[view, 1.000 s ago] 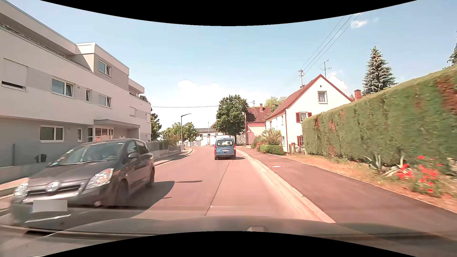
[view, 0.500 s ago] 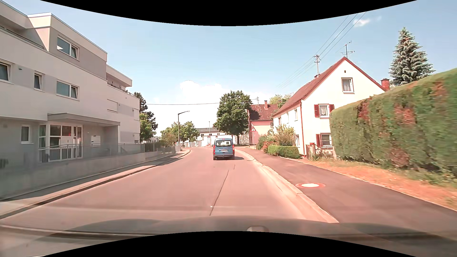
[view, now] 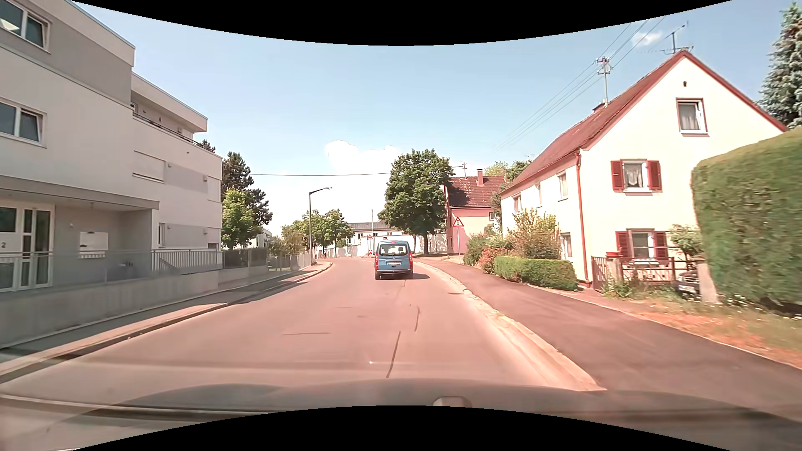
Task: Follow the waypoints while adhering to traffic rules and regulations
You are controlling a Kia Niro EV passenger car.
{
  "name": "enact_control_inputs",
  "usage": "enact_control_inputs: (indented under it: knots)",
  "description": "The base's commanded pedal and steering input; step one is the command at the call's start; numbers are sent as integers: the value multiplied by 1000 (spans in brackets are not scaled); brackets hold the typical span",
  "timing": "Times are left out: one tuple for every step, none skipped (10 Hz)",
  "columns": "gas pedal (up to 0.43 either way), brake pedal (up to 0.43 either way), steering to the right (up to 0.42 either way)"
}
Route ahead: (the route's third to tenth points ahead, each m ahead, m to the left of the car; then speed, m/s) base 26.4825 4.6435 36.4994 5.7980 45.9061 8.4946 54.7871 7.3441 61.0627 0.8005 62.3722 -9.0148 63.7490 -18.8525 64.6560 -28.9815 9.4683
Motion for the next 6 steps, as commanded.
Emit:
enact_control_inputs:
  knots:
    - [87,0,-21]
    - [87,0,-21]
    - [79,0,-20]
    - [79,0,-19]
    - [59,0,-17]
    - [47,0,-17]
